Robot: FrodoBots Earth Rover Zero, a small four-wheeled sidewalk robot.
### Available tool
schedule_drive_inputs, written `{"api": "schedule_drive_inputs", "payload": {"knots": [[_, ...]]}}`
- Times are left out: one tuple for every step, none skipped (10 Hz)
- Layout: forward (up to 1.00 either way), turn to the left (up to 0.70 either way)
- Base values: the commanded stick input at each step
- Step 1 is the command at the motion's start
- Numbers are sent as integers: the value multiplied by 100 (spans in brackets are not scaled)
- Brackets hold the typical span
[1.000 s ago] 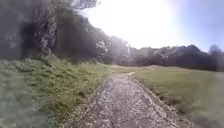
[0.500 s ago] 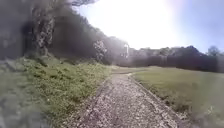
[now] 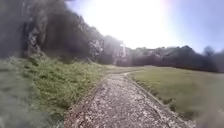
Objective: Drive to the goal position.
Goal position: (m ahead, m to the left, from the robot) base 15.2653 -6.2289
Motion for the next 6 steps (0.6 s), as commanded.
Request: {"api": "schedule_drive_inputs", "payload": {"knots": [[50, 0], [50, 0], [50, 0], [50, 0], [50, 0], [50, 0]]}}
